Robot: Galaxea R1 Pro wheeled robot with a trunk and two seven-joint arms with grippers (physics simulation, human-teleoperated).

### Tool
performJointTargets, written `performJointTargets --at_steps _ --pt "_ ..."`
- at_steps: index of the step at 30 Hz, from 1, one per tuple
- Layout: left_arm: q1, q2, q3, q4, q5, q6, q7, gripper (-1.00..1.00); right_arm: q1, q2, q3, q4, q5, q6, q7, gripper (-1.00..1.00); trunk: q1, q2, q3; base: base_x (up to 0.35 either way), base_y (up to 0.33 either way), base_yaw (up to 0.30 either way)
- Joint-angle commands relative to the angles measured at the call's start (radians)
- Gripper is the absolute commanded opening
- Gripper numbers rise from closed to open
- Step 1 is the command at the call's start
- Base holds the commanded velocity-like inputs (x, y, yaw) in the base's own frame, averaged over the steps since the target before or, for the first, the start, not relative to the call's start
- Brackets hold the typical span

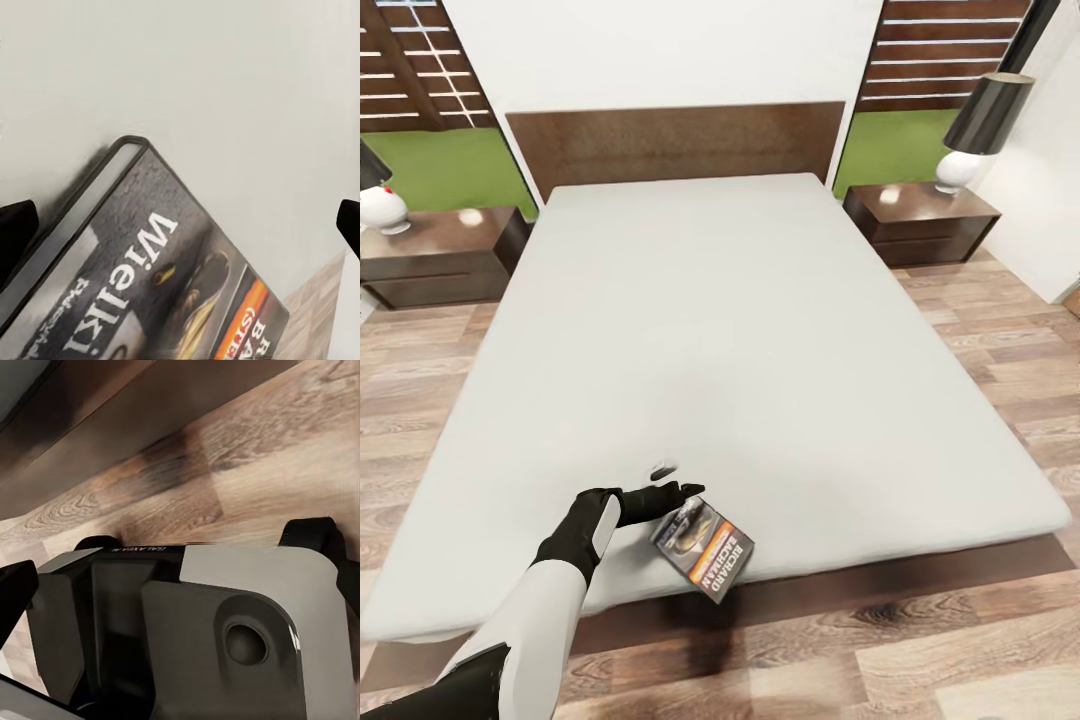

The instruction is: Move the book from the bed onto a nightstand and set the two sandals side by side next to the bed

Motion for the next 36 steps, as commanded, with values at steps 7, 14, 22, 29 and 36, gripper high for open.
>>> performJointTargets --at_steps 7,14,22,29,36 --pt "-0.001 -0.002 0.008 -0.001 -0.009 0.007 -0.008 1.00 -0.001 0.000 -0.007 0.001 0.006 -0.002 0.003 1.00 0.000 0.000 -0.001 -0.049 0.000 0.000" --pt "-0.001 -0.002 0.008 -0.001 -0.009 0.007 -0.008 1.00 0.000 0.000 -0.007 0.001 0.006 -0.002 0.004 1.00 0.000 0.000 -0.001 -0.002 0.000 0.000" --pt "-0.001 -0.002 0.008 -0.001 -0.009 0.007 -0.008 1.00 0.000 0.000 -0.007 0.001 0.006 -0.002 0.003 1.00 0.000 0.000 -0.001 0.000 0.000 0.000" --pt "-0.001 -0.002 0.008 -0.001 -0.009 0.007 -0.008 1.00 -0.001 0.000 -0.007 0.001 0.006 -0.002 0.003 1.00 0.000 0.000 -0.001 -0.132 0.000 0.000" --pt "-0.001 -0.002 0.008 -0.001 -0.009 0.007 -0.008 1.00 -0.001 0.000 -0.007 0.001 0.006 -0.002 0.003 1.00 0.000 0.000 -0.001 -0.028 0.000 0.000"
